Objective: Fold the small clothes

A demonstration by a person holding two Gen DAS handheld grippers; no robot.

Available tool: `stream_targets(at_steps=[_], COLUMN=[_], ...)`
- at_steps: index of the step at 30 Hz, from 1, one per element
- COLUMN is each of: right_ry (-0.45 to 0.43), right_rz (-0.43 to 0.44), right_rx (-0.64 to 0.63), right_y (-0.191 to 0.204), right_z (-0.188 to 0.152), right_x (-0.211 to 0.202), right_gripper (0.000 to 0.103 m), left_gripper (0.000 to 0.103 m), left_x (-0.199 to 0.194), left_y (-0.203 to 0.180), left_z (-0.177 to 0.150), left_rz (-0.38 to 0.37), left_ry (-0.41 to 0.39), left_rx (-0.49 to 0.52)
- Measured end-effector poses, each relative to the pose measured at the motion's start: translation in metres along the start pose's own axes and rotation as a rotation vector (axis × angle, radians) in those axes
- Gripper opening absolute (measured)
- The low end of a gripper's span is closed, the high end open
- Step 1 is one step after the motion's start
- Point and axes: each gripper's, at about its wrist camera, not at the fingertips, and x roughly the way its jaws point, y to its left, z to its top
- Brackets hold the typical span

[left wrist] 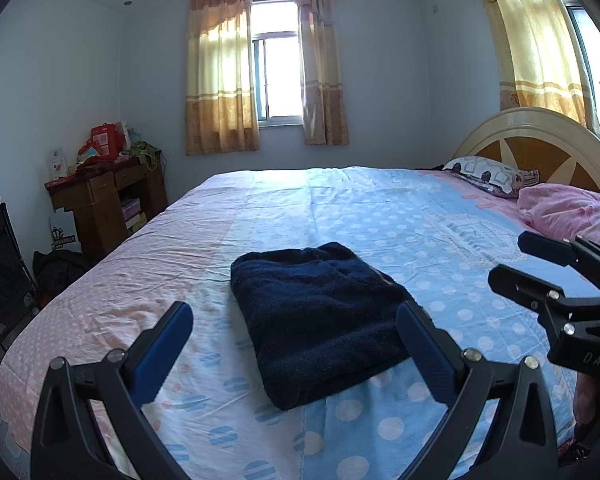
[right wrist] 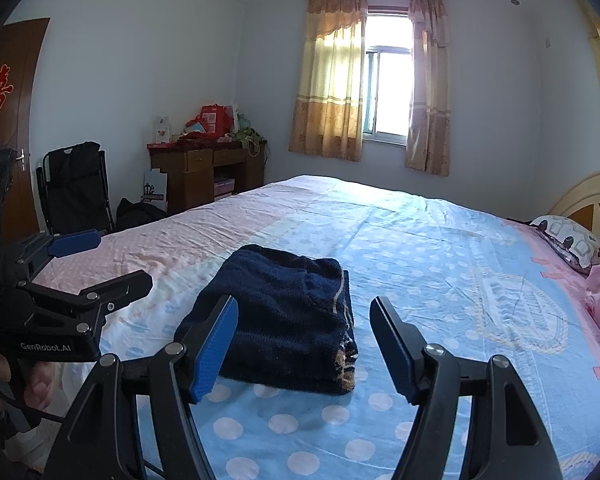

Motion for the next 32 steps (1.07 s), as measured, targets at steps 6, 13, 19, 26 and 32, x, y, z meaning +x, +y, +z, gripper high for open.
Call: stream_targets(at_steps=[6, 13, 19, 26, 32], right_ry=[-0.020, -0.027, -0.021, -0.012, -0.010], right_rz=[0.001, 0.001, 0.005, 0.011, 0.011], right_rx=[0.009, 0.020, 0.016, 0.014, 0.019], right_y=[-0.0039, -0.0080, -0.0084, -0.0086, -0.0086], right_z=[0.0008, 0.0000, -0.0014, -0.0032, -0.0046], right_x=[-0.0030, -0.0037, -0.0032, -0.0014, -0.0006], right_gripper=[0.069, 0.069, 0.069, 0.069, 0.069], left_gripper=[0.103, 0.103, 0.103, 0.103, 0.103], left_x=[0.0001, -0.0035, 0.0033, 0.0034, 0.0040], left_y=[-0.0014, -0.0023, -0.0020, 0.0026, 0.0007], left_z=[-0.0001, 0.0018, 0.0009, -0.0025, -0.0040], left_rz=[-0.006, -0.011, -0.008, -0.016, -0.019], left_ry=[0.010, -0.022, 0.003, 0.001, -0.001], left_rx=[-0.001, 0.000, -0.005, -0.027, -0.017])
